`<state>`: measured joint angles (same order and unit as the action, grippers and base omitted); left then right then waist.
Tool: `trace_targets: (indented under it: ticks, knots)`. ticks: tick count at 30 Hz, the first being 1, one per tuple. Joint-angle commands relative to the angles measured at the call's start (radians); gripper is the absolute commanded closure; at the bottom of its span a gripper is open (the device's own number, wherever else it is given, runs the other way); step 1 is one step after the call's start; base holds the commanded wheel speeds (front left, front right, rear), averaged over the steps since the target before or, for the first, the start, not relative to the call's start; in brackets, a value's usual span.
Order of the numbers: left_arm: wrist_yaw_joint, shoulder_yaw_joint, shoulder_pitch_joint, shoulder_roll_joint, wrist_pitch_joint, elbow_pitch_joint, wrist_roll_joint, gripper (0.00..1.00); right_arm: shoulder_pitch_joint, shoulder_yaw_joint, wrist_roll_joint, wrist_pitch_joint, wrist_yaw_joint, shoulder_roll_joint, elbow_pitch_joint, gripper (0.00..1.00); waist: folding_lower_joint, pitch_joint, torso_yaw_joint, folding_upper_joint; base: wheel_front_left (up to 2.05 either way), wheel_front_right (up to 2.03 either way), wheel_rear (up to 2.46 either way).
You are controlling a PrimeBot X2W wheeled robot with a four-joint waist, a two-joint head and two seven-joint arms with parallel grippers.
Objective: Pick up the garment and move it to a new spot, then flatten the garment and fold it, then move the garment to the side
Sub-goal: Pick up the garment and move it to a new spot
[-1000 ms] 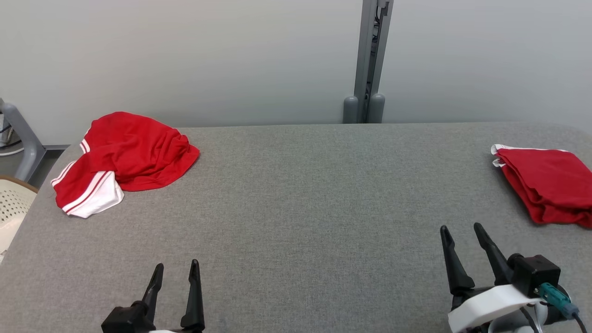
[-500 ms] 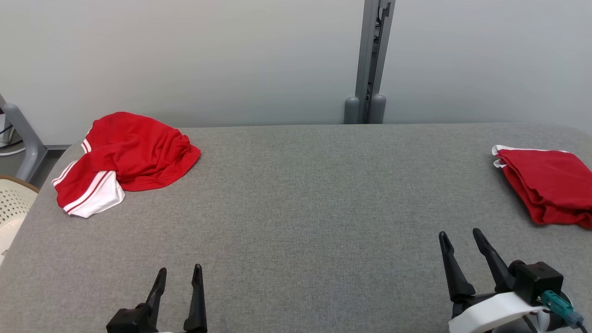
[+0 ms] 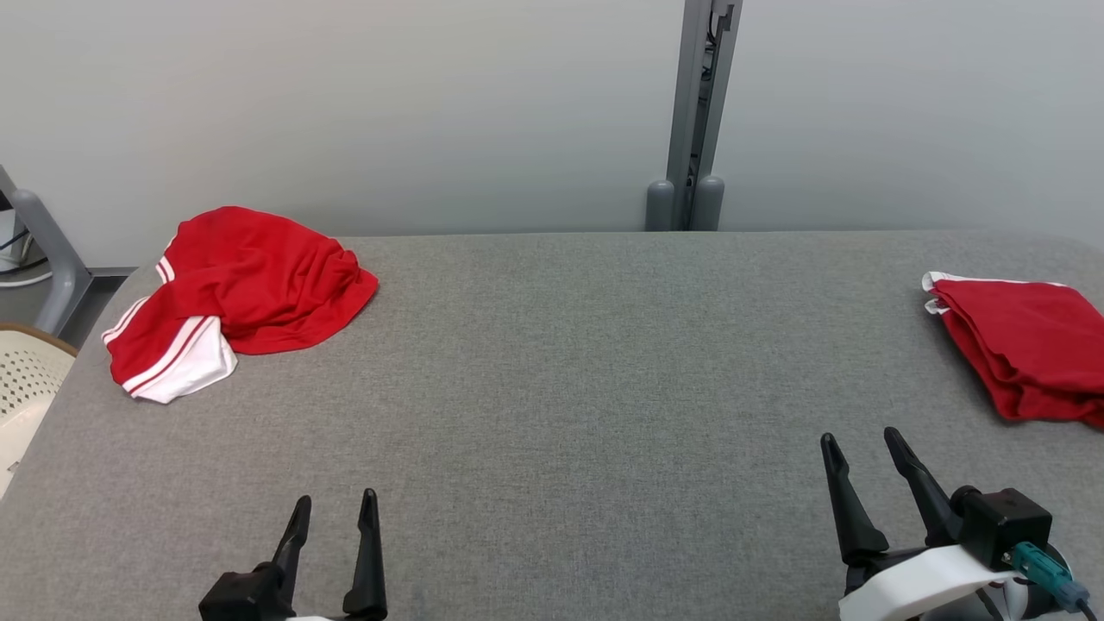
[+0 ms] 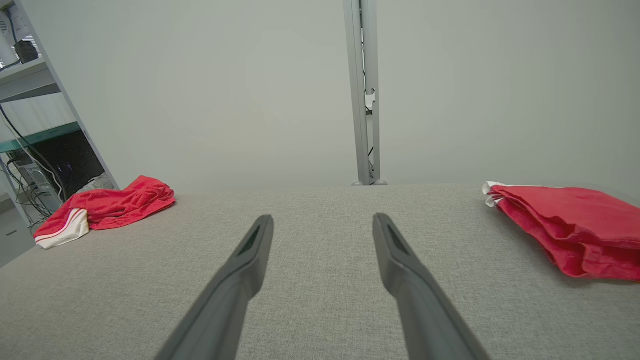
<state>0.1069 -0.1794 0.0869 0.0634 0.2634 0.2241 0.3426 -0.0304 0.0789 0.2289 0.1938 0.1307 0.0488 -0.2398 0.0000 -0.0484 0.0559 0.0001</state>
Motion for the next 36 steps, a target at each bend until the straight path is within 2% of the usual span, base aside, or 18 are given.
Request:
trace_targets:
  ticks: [1, 6, 10, 21, 26, 36]
  knots:
    - [0.004, -0.001, -0.014, 0.007, 0.001, -0.002, 0.001, 0.0, 0.009, -0.002, -0.006, -0.006, 0.0, 0.004, 0.005, 0.0, 0.0, 0.0, 0.002, -0.0001, 0.0, 0.0, 0.0]
    - [0.001, -0.006, -0.018, 0.007, 0.002, 0.001, 0.0, 0.0, 0.015, -0.006, -0.005, -0.006, 0.0, 0.004, 0.008, 0.0, 0.0, -0.006, 0.031, -0.0001, 0.0, 0.0, 0.0]
    - [0.006, 0.002, -0.021, 0.012, 0.002, -0.003, 0.004, 0.0, 0.012, 0.009, -0.002, -0.005, 0.0, 0.004, 0.009, 0.0, 0.0, -0.014, 0.084, -0.0001, 0.0, 0.0, 0.0]
    - [0.004, -0.001, -0.016, 0.029, -0.011, -0.026, 0.006, 0.0, 0.006, 0.031, 0.014, 0.005, 0.0, 0.004, 0.004, 0.0, 0.0, -0.023, 0.329, -0.0001, 0.0, 0.0, 0.0]
    - [0.004, -0.005, -0.008, 0.041, -0.02, -0.042, 0.007, 0.0, -0.005, 0.052, 0.026, 0.014, 0.0, 0.004, -0.009, 0.0, 0.0, -0.014, 0.417, -0.0001, 0.0, 0.0, 0.0]
    - [0.013, 0.008, 0.01, 0.039, -0.012, -0.068, 0.019, 0.0, -0.059, 0.108, 0.027, 0.017, 0.0, 0.005, -0.04, 0.0, 0.0, 0.015, 0.451, -0.0001, 0.0, 0.0, 0.0]
